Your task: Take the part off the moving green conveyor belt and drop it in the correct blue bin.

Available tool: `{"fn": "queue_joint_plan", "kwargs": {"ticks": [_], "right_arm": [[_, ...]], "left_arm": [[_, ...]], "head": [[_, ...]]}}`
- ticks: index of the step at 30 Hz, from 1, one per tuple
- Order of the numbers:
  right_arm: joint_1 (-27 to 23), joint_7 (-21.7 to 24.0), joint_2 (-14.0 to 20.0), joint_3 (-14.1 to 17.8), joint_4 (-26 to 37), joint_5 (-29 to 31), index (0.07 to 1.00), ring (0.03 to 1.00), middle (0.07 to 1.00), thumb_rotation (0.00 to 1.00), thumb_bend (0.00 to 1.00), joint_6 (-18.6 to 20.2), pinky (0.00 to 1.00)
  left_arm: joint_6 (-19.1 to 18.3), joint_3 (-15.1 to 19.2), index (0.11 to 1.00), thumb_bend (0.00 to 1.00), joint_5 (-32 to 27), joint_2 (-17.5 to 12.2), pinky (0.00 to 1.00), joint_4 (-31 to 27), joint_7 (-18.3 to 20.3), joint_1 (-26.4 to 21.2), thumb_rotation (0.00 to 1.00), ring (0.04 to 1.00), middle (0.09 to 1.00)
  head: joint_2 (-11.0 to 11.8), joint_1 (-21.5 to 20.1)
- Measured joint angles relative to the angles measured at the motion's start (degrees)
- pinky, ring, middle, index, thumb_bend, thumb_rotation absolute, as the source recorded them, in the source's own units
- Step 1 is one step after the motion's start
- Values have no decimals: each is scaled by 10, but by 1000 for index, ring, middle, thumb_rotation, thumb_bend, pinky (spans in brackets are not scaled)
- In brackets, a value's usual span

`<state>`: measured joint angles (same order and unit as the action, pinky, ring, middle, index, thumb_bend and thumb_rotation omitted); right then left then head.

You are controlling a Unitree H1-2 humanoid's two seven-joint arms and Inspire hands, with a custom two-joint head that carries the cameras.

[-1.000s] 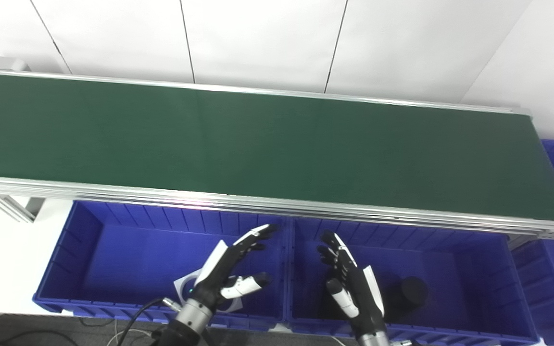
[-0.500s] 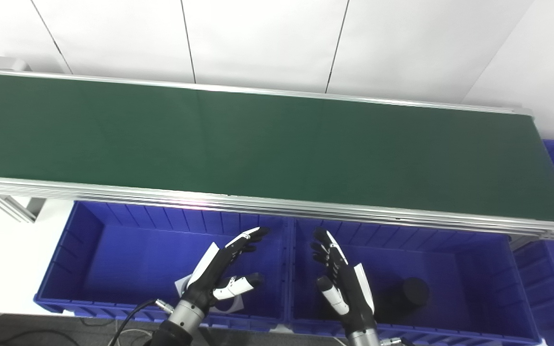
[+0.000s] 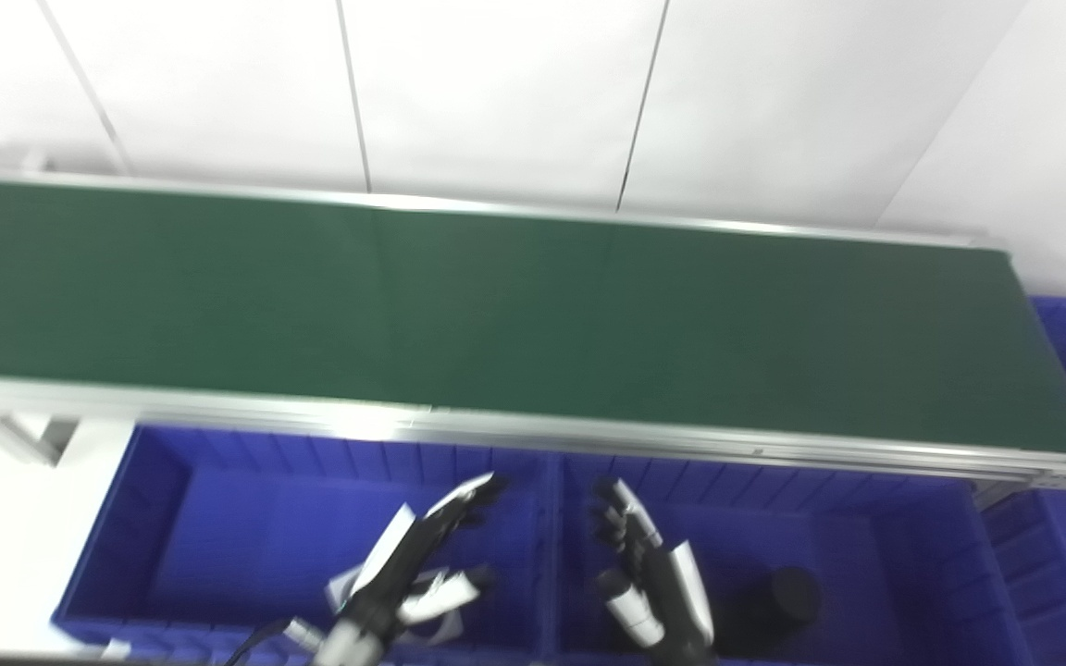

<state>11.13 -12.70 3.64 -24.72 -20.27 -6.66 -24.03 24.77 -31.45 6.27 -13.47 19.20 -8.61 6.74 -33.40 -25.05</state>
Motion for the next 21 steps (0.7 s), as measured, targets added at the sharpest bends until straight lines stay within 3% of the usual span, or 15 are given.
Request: {"fn": "queue_joint_plan", "kwargs": {"ticks": [16,21], "right_arm": [[-2,-13,3,-9,6,-1,938,883,921,918,991,0,841],[2,-12,7,-9,21,-3,948,887,926,932,994,0,843]], "left_arm": [[0,-31,864,865,5,-9,834,-1,-45,-2,932,886,896],[0,-38,861,857,6,-12,834,-15,-52,-2,952,887,895]], "head": [[-18,38],[-38,56]]}}
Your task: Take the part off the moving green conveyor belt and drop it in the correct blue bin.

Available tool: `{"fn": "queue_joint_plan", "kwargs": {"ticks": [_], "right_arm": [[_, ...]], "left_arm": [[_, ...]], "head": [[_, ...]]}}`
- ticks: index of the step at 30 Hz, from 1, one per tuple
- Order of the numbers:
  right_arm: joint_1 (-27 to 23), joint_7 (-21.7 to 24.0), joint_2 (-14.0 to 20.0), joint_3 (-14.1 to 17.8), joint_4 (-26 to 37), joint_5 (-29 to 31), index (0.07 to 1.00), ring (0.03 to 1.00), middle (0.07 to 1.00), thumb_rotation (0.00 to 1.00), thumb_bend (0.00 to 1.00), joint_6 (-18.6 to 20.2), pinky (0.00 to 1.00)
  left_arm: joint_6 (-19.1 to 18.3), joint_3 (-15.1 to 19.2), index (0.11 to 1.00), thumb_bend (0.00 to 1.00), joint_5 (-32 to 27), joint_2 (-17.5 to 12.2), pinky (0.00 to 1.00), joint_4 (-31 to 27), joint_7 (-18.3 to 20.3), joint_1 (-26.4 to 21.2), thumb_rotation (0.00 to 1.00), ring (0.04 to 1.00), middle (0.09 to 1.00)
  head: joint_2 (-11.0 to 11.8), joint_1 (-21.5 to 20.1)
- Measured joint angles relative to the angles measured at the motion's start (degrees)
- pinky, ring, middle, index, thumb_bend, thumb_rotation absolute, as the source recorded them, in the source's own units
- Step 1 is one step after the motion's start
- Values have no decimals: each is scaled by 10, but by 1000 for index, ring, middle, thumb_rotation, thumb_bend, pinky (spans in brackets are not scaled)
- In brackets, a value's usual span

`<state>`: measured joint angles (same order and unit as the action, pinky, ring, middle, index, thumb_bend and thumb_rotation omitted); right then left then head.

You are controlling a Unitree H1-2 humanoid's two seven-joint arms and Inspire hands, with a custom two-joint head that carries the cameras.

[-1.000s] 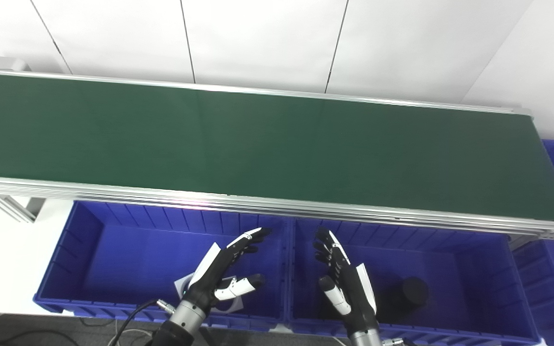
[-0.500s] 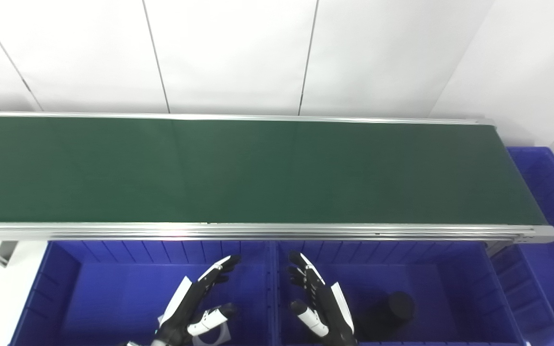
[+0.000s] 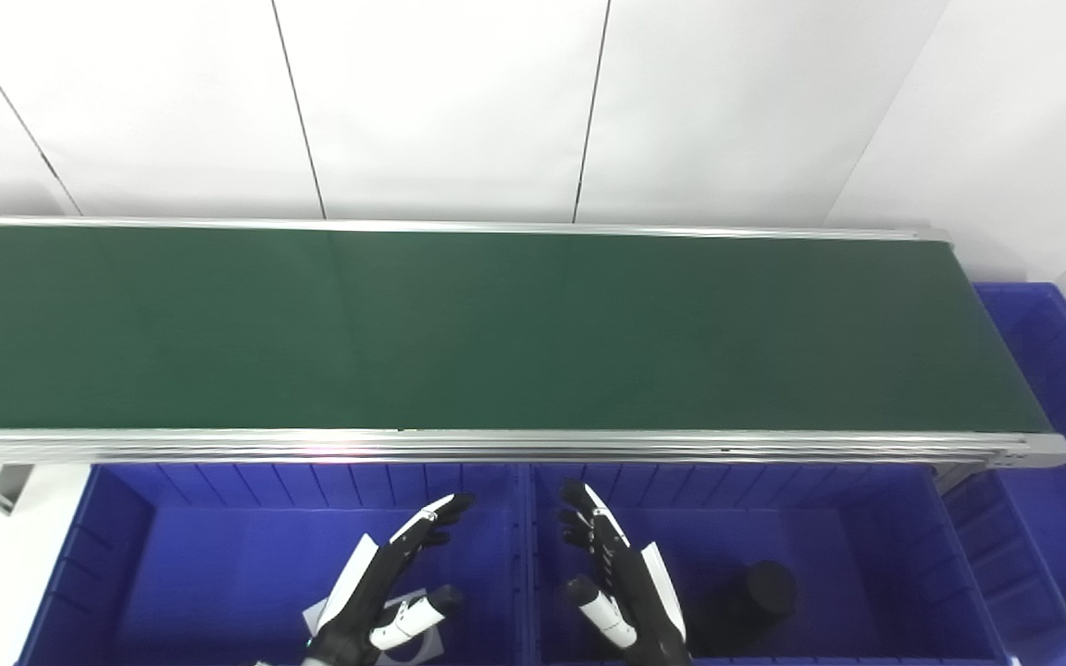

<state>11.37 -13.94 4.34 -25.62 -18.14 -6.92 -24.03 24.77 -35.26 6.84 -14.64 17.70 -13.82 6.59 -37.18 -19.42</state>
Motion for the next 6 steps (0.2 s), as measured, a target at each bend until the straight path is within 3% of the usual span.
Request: {"fn": "queue_joint_plan", "kwargs": {"ticks": [6], "right_arm": [[8,9,6,7,23,6,948,888,932,926,989,0,851]], "left_arm": [[0,-10,883,795,13,0,856,-22,-17,0,964,904,913]], "head": [[-25,48]]}}
